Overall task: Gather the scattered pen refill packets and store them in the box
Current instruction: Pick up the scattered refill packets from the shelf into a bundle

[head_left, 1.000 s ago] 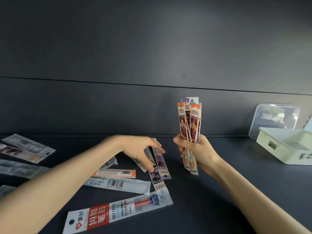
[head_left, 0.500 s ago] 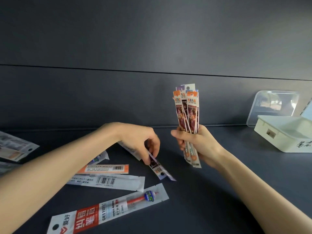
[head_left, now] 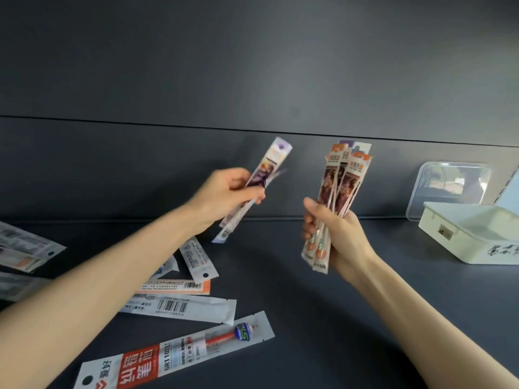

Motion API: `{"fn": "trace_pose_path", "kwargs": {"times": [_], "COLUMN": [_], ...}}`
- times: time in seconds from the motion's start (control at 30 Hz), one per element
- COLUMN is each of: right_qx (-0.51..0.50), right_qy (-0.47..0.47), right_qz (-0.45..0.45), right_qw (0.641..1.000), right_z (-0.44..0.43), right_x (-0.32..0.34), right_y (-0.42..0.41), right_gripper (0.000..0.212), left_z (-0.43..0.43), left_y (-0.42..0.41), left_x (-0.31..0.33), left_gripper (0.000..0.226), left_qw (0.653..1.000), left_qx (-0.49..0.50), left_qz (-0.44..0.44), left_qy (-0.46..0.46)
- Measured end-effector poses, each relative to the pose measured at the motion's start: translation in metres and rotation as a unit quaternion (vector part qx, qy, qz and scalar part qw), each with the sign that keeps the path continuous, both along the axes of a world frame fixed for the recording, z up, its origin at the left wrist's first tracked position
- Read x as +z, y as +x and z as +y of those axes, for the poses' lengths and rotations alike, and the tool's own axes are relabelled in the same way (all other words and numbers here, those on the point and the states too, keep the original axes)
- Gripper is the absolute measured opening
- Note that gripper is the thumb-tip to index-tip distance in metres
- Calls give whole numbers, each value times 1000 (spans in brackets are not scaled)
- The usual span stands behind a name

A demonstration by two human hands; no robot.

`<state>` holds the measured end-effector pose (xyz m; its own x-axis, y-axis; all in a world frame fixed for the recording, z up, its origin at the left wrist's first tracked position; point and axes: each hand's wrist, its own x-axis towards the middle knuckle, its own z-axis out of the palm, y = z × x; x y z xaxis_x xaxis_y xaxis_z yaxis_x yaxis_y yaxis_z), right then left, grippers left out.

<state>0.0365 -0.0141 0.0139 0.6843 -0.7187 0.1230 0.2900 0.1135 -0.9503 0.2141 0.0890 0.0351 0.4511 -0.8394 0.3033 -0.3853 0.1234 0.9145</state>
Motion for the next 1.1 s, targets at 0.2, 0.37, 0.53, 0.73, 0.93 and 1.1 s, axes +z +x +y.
{"fn": "trace_pose_path", "kwargs": {"times": [0.2,0.37,0.53,0.73,0.93,1.1], "right_qx": [78,130,142,129,213,268], "right_qy": [-83,-124,-40,6,-42,-7], "right_qz": [42,49,49,17,76,38], "right_qw": [993,982,988,992,973,963], "right_z": [19,32,37,27,28,31], "right_x": [8,15,10,10,5,-2], "right_y": [19,38,39,31,32,34], "right_gripper": [6,30,15,5,20,20], "left_z": [8,24,42,60,55,55], "left_y": [-34,-42,-31,-11,-30,-34], "left_x": [7,5,-1,-4,-13,-20], "left_gripper": [14,9,4,5,16,11], "left_qw": [969,961,952,951,975,974], "left_qx": [54,85,129,183,103,110], "left_qz": [216,231,245,213,189,184], "left_qy": [-108,-124,-130,-127,-59,-76]}}
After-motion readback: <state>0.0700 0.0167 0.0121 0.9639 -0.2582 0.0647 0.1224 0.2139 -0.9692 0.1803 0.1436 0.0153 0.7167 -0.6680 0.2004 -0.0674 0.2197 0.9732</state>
